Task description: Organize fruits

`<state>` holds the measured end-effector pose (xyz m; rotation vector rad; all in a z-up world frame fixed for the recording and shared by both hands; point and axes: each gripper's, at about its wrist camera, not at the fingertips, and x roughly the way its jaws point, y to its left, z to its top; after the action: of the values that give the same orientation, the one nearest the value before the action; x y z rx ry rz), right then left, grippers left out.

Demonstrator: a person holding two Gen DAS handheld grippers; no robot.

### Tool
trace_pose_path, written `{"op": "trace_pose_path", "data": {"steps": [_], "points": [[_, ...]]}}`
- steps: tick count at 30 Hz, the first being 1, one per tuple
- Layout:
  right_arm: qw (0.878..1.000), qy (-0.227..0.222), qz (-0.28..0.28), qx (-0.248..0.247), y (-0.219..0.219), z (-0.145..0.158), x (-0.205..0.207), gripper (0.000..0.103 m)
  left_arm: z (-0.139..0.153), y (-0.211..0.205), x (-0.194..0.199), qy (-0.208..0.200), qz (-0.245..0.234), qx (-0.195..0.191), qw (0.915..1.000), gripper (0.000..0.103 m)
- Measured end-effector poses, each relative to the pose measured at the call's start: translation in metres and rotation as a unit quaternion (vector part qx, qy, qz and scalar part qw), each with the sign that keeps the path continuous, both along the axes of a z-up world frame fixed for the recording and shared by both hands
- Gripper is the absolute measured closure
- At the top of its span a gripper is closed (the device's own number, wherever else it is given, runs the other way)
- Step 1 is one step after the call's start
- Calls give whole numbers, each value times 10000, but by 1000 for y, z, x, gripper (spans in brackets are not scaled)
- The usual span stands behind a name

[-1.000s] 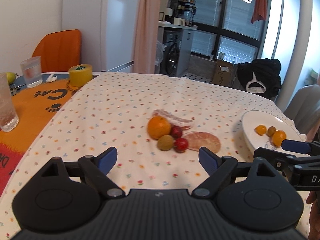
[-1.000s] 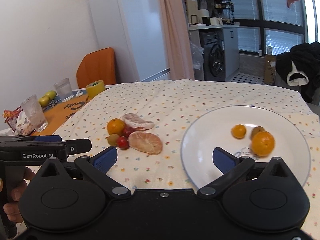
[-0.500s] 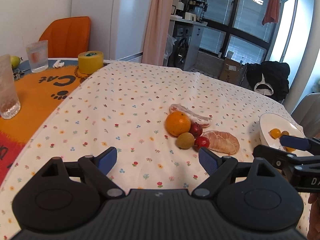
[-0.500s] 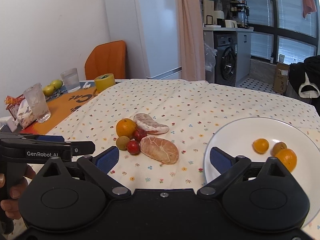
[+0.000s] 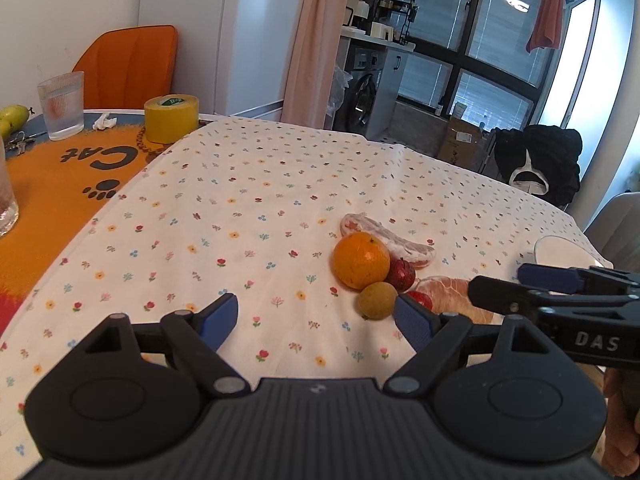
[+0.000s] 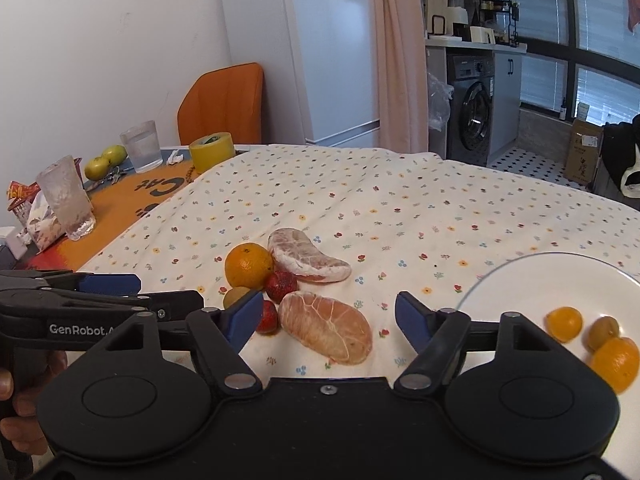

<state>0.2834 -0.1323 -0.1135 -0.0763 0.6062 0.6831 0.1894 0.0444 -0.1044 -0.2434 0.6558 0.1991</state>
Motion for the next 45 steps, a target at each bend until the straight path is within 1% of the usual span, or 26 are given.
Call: {"op": "trace_pose_path", "data": {"steps": [2,5,7,12,14,22,26,31,33,34,35,38,42,43,44,45], "points": [[10000,50,27,-16,3,-3,5,38,-1,0,3,-8,-7,1,10000,21],[9999,88,35,-60,6,-8,11,39,-3,0,9,-15,-33,-13,10000,23],[9999,129,40,-80,7,-11,15,41,-5,1,13,14,-15,-48,10000,27],[9998,153,91,-102,11,-13,21,44,-7,-2,20,9,-128,-68,9999,29],[9997,165,97,-133,12,-14,23,47,-7,-3,23,14,-150,-81,9999,30],[9992,235,208,-256,17,-19,27,47,-10,2,30,52,-124,-155,9998,31],[9986,245,332,-346,18,-19,27,47,-8,4,35,49,-121,-194,9997,33],[9963,82,547,-657,24,-20,17,45,-8,-1,37,64,-236,-248,9994,37],[9960,114,595,-662,24,-19,14,48,-10,-4,38,95,-295,-257,9992,40],[9958,138,620,-657,24,-18,12,50,-11,-6,38,108,-321,-263,9991,43],[9957,177,638,-649,23,-18,11,55,-12,-6,39,118,-344,-270,9990,48],[9958,261,620,-625,18,-16,9,65,-16,-10,40,112,-453,-328,9984,52],[9952,478,685,-517,10,-14,6,72,-18,-18,41,104,-550,-208,9982,56],[9948,502,720,-520,9,-14,4,72,-18,-18,40,106,-569,-197,9981,60],[9943,522,767,-533,9,-13,3,72,-18,-18,40,119,-588,-200,9980,69],[9938,536,811,-534,9,-12,1,72,-18,-18,39,132,-597,-213,9979,71]]}}
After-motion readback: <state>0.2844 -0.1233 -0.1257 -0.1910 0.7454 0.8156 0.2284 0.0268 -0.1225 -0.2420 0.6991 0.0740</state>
